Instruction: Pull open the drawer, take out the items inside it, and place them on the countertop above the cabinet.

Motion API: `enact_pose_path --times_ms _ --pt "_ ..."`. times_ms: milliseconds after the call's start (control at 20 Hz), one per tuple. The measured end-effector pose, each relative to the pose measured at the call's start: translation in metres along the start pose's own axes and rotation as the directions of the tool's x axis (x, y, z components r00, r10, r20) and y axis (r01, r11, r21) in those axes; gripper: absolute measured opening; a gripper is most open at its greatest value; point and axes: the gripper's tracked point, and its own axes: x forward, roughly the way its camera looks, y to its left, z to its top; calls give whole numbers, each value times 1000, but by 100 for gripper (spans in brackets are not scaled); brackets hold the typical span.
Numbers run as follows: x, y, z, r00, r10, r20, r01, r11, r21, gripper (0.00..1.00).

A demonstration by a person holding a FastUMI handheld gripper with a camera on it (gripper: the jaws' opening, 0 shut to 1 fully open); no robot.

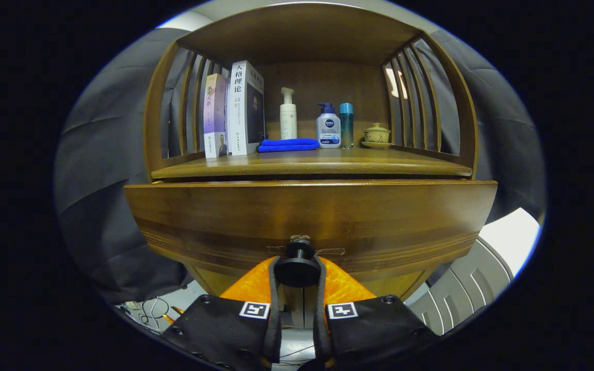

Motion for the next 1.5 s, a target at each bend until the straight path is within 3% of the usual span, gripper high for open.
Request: enact_pose_path --times_ms 1500 --pt "-91 6 -37 999 51 -3 -51 998 -29 27"
